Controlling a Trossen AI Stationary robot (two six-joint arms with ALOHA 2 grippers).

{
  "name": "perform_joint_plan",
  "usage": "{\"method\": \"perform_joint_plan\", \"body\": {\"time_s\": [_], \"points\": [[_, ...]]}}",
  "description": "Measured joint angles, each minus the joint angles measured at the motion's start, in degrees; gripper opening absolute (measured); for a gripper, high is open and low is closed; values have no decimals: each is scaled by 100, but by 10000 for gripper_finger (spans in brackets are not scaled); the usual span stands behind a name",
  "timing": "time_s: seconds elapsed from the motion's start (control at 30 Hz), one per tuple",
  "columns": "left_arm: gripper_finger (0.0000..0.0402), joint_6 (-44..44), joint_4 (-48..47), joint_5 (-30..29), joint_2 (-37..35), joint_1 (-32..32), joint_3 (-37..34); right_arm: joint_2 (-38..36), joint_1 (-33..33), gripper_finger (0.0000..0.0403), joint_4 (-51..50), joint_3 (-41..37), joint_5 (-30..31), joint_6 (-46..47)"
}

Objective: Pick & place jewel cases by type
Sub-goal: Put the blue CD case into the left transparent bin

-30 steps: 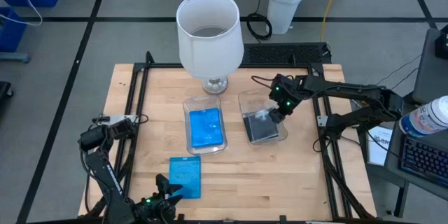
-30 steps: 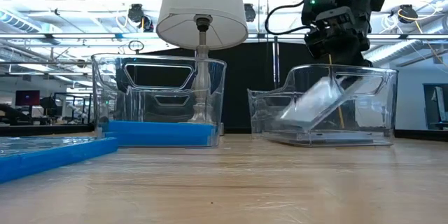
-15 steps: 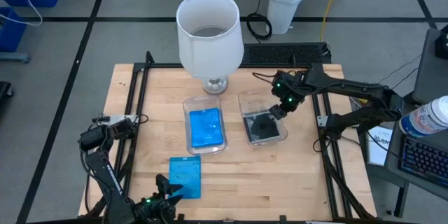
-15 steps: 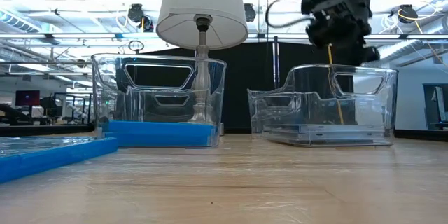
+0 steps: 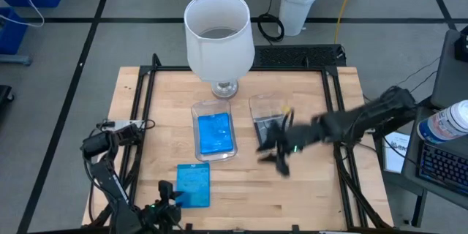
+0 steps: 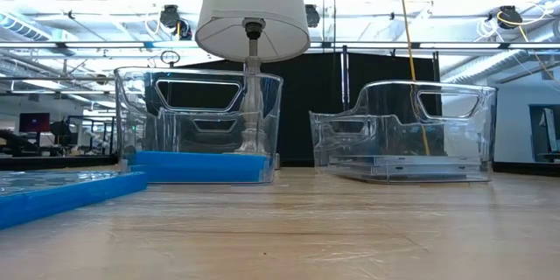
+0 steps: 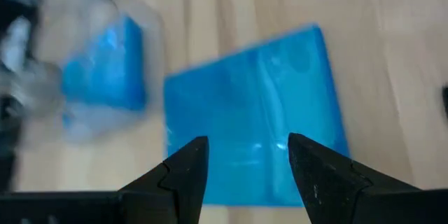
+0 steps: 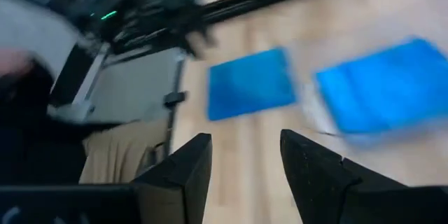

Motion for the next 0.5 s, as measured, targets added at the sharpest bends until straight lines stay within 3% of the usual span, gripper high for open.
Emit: {"method": "perform_joint_plan", "body": {"time_s": [0.13,0.3,0.5], "points": [[202,-167,858,835,0,-6,-502,727,848,159,1268,-192,396,-251],[202,16,1686,1629,0,-14,-616,1866,1316,159,2460,-279,382,-459],[202,33,1697,1702,0,-91,-678,3095,1399,125,3511,-279,574,-627]]}}
